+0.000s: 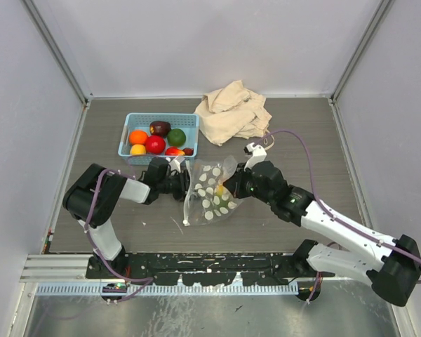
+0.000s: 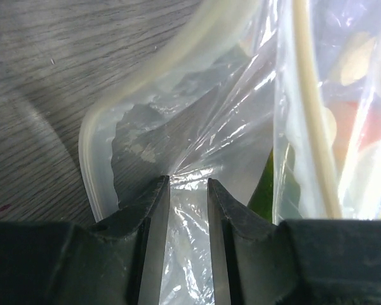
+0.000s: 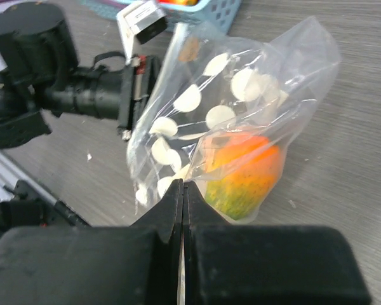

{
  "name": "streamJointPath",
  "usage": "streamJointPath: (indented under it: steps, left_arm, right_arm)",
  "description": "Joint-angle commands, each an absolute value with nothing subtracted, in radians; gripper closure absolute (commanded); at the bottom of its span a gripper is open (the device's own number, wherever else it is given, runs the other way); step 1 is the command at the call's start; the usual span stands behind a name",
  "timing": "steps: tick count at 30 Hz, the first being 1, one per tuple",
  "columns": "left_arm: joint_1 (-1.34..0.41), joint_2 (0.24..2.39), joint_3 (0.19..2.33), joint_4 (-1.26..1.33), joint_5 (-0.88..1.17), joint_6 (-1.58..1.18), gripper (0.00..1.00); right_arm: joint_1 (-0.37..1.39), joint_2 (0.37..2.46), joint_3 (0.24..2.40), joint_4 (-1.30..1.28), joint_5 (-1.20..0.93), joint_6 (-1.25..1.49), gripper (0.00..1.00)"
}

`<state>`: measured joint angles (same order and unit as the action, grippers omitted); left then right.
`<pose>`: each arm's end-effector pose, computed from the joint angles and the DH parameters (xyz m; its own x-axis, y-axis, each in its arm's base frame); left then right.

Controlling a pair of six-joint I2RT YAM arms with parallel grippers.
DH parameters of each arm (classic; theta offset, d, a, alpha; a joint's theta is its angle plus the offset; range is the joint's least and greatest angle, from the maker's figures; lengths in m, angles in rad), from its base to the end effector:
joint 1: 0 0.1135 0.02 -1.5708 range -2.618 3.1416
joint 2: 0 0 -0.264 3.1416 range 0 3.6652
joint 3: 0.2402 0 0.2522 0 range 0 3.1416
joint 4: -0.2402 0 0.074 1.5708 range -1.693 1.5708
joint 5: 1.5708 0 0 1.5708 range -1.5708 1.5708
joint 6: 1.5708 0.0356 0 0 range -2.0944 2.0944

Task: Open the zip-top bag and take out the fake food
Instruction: Adjust the zipper food storage bag at the center of the board.

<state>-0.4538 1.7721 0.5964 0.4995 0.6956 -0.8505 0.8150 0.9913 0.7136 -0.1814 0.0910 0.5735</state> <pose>0.2610 -0.1527 0.1058 -0.9616 -0.1729 -0.2130 0.0955 0.5168 -0.8508 0.1571 0.1619 0.2764 -0.6182 0.1319 -0.7749 -0.3969 0.7985 0.4526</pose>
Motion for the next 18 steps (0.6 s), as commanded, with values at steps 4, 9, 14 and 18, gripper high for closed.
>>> streamJointPath:
  steps: [4,9,14,18]
  left_arm:
    - [-0.446,1.795,0.602,0.542,0.700,-0.865,0.66]
    - [-0.445,1.781,0.596,0.542,0.699,-0.866,0.62]
    - [-0.445,1.781,0.592,0.547,0.696,-0.870,0.60]
    - [-0.445,1.785,0.589,0.569,0.707,-0.881,0.56]
  right_arm:
    - [0.889,1.012,0.774,-0.115,0.057,0.562,0.99]
    - [0.798,1.013,0.708,-0.129,0.058,0.549,0.99]
    - [0.743,1.052,0.636,-0.347,0.311,0.599,0.99]
    - [0.744,1.043,0.624,-0.366,0.321,0.600,0.94]
